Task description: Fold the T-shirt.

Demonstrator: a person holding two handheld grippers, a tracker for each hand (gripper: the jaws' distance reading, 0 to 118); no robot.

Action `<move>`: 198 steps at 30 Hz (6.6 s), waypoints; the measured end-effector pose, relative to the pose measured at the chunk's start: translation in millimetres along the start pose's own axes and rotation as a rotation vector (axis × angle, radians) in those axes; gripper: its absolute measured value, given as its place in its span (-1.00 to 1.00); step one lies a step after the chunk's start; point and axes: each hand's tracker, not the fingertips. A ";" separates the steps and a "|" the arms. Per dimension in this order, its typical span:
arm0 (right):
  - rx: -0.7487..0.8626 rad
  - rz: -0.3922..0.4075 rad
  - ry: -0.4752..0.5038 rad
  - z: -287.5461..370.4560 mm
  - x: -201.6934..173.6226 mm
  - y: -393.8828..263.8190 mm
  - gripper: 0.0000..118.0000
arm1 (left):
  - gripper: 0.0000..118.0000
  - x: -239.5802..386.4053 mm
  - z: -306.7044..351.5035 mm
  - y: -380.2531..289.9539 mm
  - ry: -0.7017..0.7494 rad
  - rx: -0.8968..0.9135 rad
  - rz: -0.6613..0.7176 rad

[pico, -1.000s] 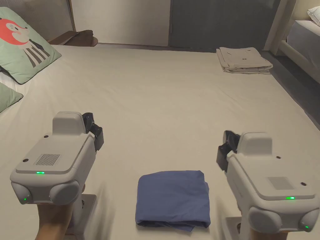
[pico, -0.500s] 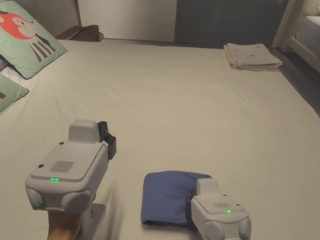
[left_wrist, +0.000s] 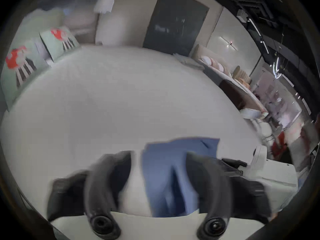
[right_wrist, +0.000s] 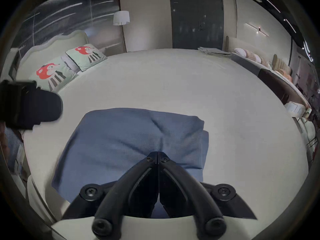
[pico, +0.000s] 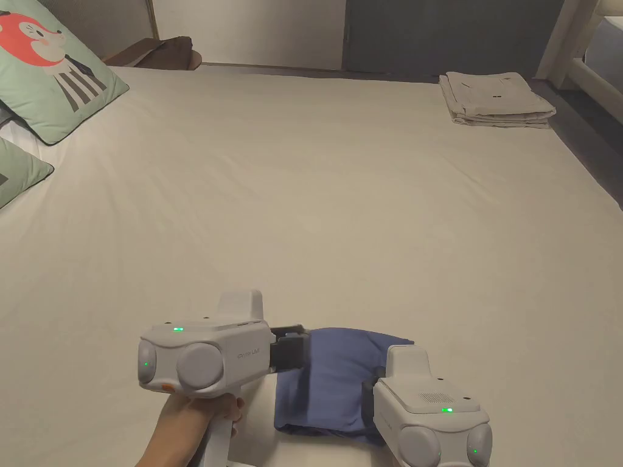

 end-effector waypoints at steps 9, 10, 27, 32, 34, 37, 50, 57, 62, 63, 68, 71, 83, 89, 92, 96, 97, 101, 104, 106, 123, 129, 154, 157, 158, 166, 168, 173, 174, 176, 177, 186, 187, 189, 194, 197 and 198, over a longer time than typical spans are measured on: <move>0.009 -0.014 0.015 -3.2 4.0 -4.7 -1.00 | 0.83 -37.0 -42.2 1.2 -0.154 -0.230 0.233; 0.010 -0.017 0.018 -3.1 4.8 -5.1 -1.00 | 0.65 -40.3 -43.3 -0.5 -0.176 -0.227 0.268; 0.076 -0.008 0.020 11.4 5.7 0.2 -1.00 | -0.66 -36.5 -35.8 -1.2 -0.230 -0.176 0.285; 0.285 0.026 -0.003 55.1 -6.2 50.6 -1.00 | -0.66 -38.2 -16.4 20.9 -0.220 -0.149 0.247; 0.367 0.033 -0.022 61.8 -6.3 68.2 -1.00 | -0.66 -52.5 -14.1 32.5 -0.180 -0.138 0.197; 0.465 0.046 -0.037 81.4 -8.7 97.0 -1.00 | -0.66 -76.4 -0.2 50.1 -0.133 -0.129 0.166; 0.654 0.098 -0.089 108.4 -29.7 154.9 -1.00 | -0.66 -198.9 68.7 89.9 0.133 -0.068 0.182; 0.658 0.123 -0.079 64.3 -68.3 165.4 -1.00 | -0.66 -286.9 114.2 92.2 0.246 -0.031 0.265; 0.634 0.135 -0.030 25.1 -106.1 170.2 -1.00 | -0.66 -354.1 145.2 94.0 0.348 -0.015 0.304; 0.630 0.142 -0.021 18.0 -115.3 171.0 -1.00 | -0.66 -367.3 151.4 93.6 0.362 -0.013 0.309; 0.615 0.161 0.023 -8.7 -156.1 174.6 -1.00 | -0.66 -415.0 175.5 89.3 0.411 -0.005 0.358; 0.607 0.172 0.052 -20.6 -173.9 174.1 -1.00 | -0.66 -437.0 184.8 83.9 0.441 0.005 0.378; 0.593 0.205 0.073 0.8 -178.6 172.5 -1.00 | 0.86 -419.5 184.3 80.8 0.528 0.103 0.343; 0.631 0.191 0.051 34.1 -152.8 171.9 -1.00 | 0.87 -352.8 207.4 102.5 0.494 0.286 0.294; 0.658 0.179 0.038 52.8 -135.4 172.8 -1.00 | 0.87 -302.1 221.7 111.1 0.480 0.404 0.241; 0.694 0.157 0.018 77.5 -110.2 171.8 -1.00 | 0.87 -221.3 232.2 114.5 0.521 0.564 0.088; 0.703 0.152 0.012 86.6 -104.4 171.3 -1.00 | 0.87 -201.7 233.7 113.9 0.521 0.599 0.050; 0.742 0.133 -0.020 115.7 -76.8 169.2 -1.00 | 0.87 -128.0 232.7 107.4 0.478 0.766 -0.031; 0.767 0.124 -0.052 134.1 -56.4 165.3 -1.00 | 0.86 -82.0 224.2 99.6 0.468 0.862 -0.092; 0.780 0.121 -0.081 134.0 -39.6 161.6 -1.00 | 0.86 -53.9 214.4 93.6 0.471 0.919 -0.125; 0.790 0.077 -0.216 172.8 25.0 133.7 -1.00 | 0.03 46.1 125.9 48.5 0.438 1.013 -0.325; 0.789 0.070 -0.225 173.7 28.4 133.1 -1.00 | -1.00 51.1 116.8 48.2 0.403 0.967 -0.325; 0.782 0.077 -0.219 169.8 26.6 136.1 -1.00 | -1.00 49.7 117.4 47.6 0.391 0.957 -0.317; 0.784 0.078 -0.219 169.7 26.7 137.0 -1.00 | -1.00 49.5 116.6 48.3 0.395 0.955 -0.321; 0.784 0.080 -0.219 169.7 26.7 137.2 -1.00 | -1.00 49.8 117.6 47.9 0.394 0.955 -0.321; 0.785 0.082 -0.219 169.5 26.9 137.9 -1.00 | -1.00 51.0 117.4 47.9 0.396 0.954 -0.331; 0.783 0.083 -0.222 169.2 26.6 138.3 -1.00 | -1.00 51.2 117.3 47.9 0.394 0.956 -0.330; 0.776 0.091 -0.227 168.7 25.4 137.7 -1.00 | -1.00 50.7 117.9 48.0 0.385 0.955 -0.328; 0.773 0.089 -0.226 168.4 25.5 137.6 -0.98 | -1.00 50.7 118.3 47.8 0.384 0.958 -0.325; 0.770 0.082 -0.233 167.6 25.6 137.5 -0.78 | -0.99 51.2 118.3 47.9 0.380 0.960 -0.324; 0.771 0.079 -0.233 167.6 25.8 136.9 -0.65 | -0.97 51.6 118.3 48.2 0.378 0.961 -0.322; 0.742 0.063 -0.233 163.0 28.6 136.7 0.88 | 0.87 52.9 116.2 51.1 0.341 0.942 -0.303; 0.743 0.064 -0.234 163.0 28.4 136.4 0.89 | 0.88 53.0 115.7 50.5 0.356 0.952 -0.307; 0.737 0.064 -0.231 163.0 28.2 135.8 0.94 | 0.88 53.9 114.9 50.7 0.356 0.946 -0.314; 0.748 0.054 -0.228 164.5 28.4 135.1 0.94 | 0.88 53.7 114.0 48.7 0.363 0.946 -0.327; 0.749 0.056 -0.228 165.1 28.1 135.1 0.94 | 0.88 54.0 113.6 48.7 0.367 0.944 -0.324; 0.748 0.057 -0.226 165.3 27.9 135.0 0.94 | 0.88 53.6 114.1 48.5 0.370 0.944 -0.321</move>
